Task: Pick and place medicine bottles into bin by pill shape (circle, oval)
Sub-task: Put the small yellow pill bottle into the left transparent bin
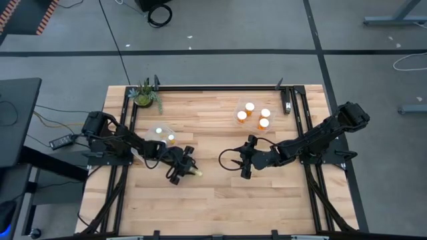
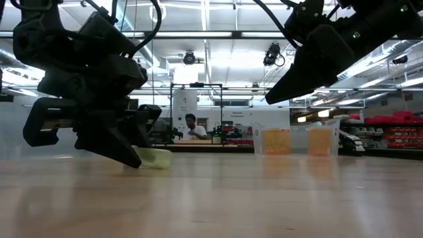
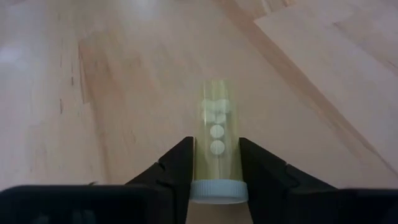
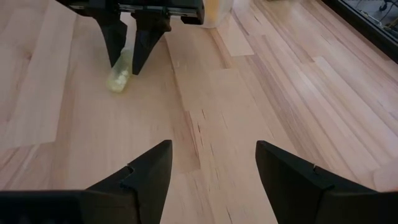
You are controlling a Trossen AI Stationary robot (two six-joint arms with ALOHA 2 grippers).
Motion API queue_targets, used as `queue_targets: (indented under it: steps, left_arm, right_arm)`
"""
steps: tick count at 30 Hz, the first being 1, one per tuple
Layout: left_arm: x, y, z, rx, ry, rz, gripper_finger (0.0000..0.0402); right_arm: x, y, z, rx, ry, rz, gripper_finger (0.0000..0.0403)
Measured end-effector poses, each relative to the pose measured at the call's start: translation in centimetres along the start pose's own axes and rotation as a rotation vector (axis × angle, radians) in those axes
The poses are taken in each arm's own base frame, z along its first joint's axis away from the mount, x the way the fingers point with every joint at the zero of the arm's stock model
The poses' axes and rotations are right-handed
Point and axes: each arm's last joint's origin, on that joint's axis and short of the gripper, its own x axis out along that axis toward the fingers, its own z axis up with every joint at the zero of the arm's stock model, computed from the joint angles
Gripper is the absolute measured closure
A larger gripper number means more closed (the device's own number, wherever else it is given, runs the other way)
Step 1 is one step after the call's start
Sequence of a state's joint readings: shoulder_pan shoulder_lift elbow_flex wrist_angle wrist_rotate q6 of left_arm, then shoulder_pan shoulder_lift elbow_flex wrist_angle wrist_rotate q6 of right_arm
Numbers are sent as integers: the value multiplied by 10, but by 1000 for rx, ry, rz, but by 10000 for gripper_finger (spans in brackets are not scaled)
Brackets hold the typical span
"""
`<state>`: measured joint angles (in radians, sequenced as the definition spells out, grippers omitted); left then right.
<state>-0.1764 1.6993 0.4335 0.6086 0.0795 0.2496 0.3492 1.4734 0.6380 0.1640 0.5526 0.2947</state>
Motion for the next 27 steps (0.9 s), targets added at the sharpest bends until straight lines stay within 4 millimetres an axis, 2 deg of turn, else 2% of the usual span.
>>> queue_targets:
  steps: [4,9,19,27]
  left_arm:
    - [0,0,0,-19,1,7,279]
    - [1,2,7,-52,42,-2,262]
    - [-2,9,37,-83,266,-56,281]
    - [-7,15,62,-139,414,-83,263]
  right_arm:
    - [0,0,0,0,0,0,164]
    - [0,0,0,0,0,0,164]
    - [0,0,-1,1,6,-2,164]
    - [0,0,-1,0,6,-1,164]
